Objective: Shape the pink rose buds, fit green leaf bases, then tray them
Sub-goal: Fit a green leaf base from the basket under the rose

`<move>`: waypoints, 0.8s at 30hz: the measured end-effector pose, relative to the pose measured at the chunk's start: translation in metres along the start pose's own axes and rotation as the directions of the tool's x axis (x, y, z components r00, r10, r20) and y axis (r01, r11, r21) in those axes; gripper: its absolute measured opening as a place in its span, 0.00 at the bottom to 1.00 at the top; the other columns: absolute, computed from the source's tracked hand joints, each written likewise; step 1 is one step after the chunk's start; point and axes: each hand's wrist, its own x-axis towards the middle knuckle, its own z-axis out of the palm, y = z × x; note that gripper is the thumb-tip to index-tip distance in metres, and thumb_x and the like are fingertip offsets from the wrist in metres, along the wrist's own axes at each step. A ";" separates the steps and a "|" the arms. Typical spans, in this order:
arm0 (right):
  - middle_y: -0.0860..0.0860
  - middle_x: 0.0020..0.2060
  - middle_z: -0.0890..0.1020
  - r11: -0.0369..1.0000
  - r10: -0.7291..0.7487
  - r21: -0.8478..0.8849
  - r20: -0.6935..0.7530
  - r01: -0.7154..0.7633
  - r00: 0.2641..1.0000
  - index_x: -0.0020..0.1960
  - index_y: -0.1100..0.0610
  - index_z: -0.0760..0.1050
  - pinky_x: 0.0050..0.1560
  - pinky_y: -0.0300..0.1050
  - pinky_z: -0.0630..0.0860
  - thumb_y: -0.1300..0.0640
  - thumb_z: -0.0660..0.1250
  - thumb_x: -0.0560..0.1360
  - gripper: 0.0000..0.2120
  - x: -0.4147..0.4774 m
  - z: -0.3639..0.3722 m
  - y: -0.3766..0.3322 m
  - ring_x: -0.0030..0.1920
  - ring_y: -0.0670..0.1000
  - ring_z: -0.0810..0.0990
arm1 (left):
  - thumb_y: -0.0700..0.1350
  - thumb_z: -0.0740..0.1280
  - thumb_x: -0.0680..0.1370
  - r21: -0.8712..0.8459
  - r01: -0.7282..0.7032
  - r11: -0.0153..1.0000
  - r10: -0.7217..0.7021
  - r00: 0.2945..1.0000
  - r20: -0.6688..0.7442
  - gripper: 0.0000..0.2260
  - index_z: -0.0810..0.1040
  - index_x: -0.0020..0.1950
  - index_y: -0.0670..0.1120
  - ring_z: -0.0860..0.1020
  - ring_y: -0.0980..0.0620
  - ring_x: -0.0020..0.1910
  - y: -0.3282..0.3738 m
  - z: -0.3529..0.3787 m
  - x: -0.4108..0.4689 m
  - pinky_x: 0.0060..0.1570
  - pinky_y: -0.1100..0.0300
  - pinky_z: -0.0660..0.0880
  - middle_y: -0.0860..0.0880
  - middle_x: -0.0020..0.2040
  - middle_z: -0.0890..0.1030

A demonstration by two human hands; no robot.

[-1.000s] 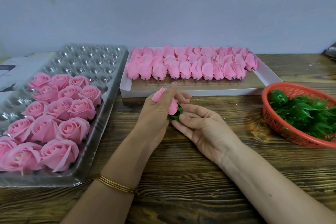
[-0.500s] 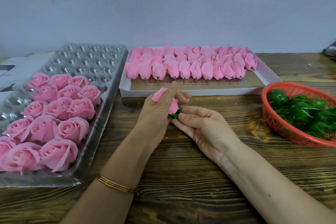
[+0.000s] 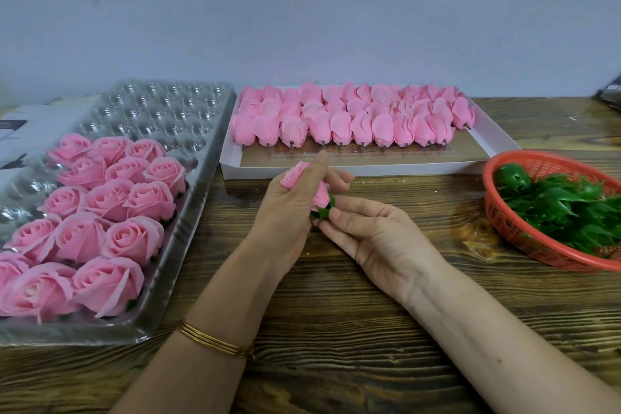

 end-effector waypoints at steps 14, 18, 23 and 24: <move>0.62 0.42 0.85 0.998 -0.056 -0.001 0.021 0.056 0.998 0.52 0.69 0.79 0.48 0.44 0.83 0.72 0.70 0.60 0.20 0.001 0.000 0.002 0.43 0.55 0.86 | 0.54 0.63 0.79 -0.006 0.052 0.999 -0.053 0.999 -0.010 0.16 0.85 0.43 0.46 0.82 0.52 0.48 0.004 0.002 -0.004 0.51 0.57 0.78 0.46 0.47 0.85; 0.60 0.37 0.85 0.996 -0.088 -0.035 0.008 0.088 0.996 0.48 0.68 0.80 0.46 0.44 0.83 0.72 0.71 0.58 0.18 0.003 -0.001 0.004 0.40 0.54 0.86 | 0.53 0.62 0.80 0.025 0.058 0.998 -0.058 0.998 -0.008 0.16 0.85 0.46 0.45 0.82 0.53 0.46 0.004 0.003 -0.004 0.48 0.57 0.78 0.46 0.47 0.85; 0.59 0.36 0.85 0.992 -0.109 -0.061 0.027 0.111 0.994 0.46 0.66 0.81 0.45 0.42 0.83 0.71 0.71 0.58 0.15 0.003 -0.002 0.004 0.39 0.52 0.85 | 0.52 0.62 0.80 0.035 0.071 0.997 -0.071 0.997 0.000 0.16 0.85 0.45 0.45 0.83 0.53 0.45 0.005 0.003 -0.004 0.46 0.59 0.79 0.46 0.47 0.85; 0.58 0.36 0.85 0.992 -0.107 -0.067 0.031 0.109 0.994 0.46 0.66 0.81 0.45 0.41 0.82 0.71 0.71 0.59 0.16 0.003 -0.002 0.004 0.39 0.52 0.85 | 0.53 0.63 0.80 0.034 0.076 0.997 -0.076 0.997 0.003 0.16 0.85 0.44 0.46 0.83 0.52 0.46 0.005 0.003 -0.005 0.45 0.59 0.79 0.46 0.47 0.85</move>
